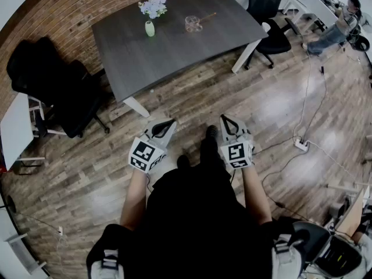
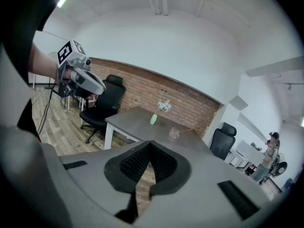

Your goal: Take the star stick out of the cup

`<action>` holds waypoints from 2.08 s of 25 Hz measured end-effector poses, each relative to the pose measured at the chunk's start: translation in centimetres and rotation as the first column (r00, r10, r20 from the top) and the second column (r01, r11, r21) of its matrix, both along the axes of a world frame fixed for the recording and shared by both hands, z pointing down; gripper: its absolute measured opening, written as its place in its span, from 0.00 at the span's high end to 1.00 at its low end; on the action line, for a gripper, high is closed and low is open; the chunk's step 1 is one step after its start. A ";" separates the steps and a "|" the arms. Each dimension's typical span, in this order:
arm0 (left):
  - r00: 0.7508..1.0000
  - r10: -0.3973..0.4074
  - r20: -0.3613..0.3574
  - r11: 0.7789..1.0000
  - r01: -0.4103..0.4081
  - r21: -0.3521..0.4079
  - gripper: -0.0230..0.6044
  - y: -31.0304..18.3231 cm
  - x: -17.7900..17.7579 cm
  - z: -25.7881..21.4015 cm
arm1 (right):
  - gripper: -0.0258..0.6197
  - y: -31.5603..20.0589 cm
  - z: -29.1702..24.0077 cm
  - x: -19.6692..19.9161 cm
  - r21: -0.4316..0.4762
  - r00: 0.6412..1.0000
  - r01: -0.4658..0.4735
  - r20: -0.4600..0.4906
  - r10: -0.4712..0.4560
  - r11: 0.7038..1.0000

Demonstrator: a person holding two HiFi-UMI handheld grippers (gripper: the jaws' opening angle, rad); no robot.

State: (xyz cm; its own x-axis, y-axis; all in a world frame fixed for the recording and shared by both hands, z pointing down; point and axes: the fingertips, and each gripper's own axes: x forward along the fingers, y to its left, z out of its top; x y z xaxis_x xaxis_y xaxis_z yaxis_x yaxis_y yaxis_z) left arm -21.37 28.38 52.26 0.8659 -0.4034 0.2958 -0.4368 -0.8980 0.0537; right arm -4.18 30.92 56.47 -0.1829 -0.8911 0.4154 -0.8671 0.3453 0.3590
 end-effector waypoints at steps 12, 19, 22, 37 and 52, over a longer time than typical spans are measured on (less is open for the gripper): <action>1.000 0.004 0.008 1.000 -0.004 0.002 0.96 0.9 -0.2 0.4 | 0.96 0.6 -0.1 0.2 0.018 1.000 -0.011 0.001 0.011 1.000; 1.000 0.002 0.005 1.000 -0.002 -0.003 0.96 1.7 -0.5 0.7 | 0.96 0.9 0.3 0.1 0.030 1.000 -0.008 -0.004 0.008 1.000; 1.000 -0.011 0.019 1.000 0.012 -0.006 0.96 1.5 -0.8 1.0 | 0.96 0.8 0.6 0.2 0.022 1.000 -0.004 -0.007 0.004 1.000; 0.997 -0.067 0.034 0.998 0.067 -0.014 0.96 -2.5 -0.1 0.4 | 0.96 -4.7 0.2 1.4 0.025 0.999 0.030 0.015 -0.031 0.999; 0.990 -0.119 0.076 0.992 0.121 -0.018 0.96 -8.7 3.8 -0.2 | 0.96 -12.6 0.1 5.1 0.018 0.994 0.098 0.043 -0.099 0.995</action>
